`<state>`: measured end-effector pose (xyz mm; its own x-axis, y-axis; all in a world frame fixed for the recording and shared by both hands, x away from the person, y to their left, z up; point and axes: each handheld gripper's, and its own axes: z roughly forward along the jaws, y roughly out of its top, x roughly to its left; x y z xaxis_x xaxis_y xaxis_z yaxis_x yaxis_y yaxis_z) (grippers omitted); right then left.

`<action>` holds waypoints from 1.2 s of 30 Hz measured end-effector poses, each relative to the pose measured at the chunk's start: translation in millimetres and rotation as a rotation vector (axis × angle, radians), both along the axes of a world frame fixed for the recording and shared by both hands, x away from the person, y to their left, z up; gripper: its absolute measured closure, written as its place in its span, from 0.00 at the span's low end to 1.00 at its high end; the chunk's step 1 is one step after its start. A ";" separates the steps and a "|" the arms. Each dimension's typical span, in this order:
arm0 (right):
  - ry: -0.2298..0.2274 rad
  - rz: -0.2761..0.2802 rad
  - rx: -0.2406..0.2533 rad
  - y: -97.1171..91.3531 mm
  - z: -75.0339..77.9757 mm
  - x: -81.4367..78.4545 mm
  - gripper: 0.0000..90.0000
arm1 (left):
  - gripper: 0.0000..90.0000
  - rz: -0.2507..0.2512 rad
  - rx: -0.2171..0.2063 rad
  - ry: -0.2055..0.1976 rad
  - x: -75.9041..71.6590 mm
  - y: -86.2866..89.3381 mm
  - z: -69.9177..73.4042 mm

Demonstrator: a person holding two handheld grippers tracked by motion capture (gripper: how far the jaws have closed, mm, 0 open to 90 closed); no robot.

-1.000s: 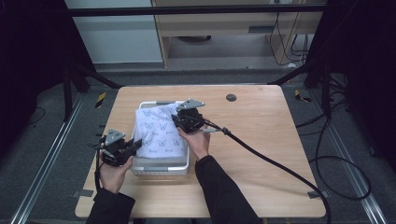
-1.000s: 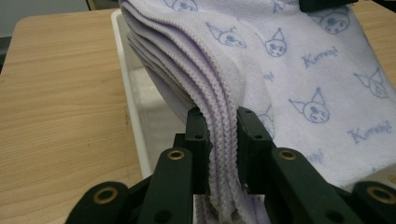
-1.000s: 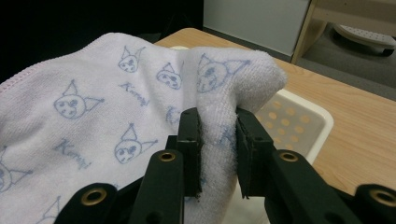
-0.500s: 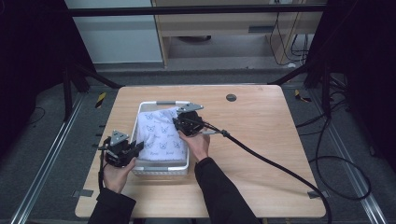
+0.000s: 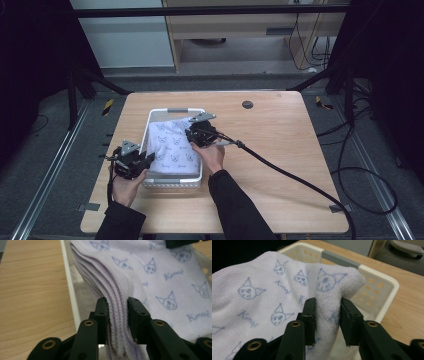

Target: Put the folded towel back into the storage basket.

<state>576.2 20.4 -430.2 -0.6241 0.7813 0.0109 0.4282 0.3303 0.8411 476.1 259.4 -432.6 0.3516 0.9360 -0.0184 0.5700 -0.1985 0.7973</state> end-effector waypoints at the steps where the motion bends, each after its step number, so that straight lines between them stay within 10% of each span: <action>1: -0.002 0.001 -0.020 -0.3 -1.8 1.0 0.71 | 0.75 0.006 -0.004 -0.005 0.0 0.5 0.1; 21: -0.043 0.020 0.013 -22.7 18.4 -13.6 0.36 | 0.65 -0.032 -0.064 -0.093 -11.8 4.9 16.5; 36: -0.069 0.010 0.064 -85.4 37.9 -46.8 0.18 | 0.48 -0.087 -0.077 -0.112 -23.5 10.0 19.0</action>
<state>529.4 -65.0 -392.3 -0.6326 0.7743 0.0171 0.3657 0.2792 0.8878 452.6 269.4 -413.6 0.4347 0.8995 -0.0446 0.4599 -0.1791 0.8697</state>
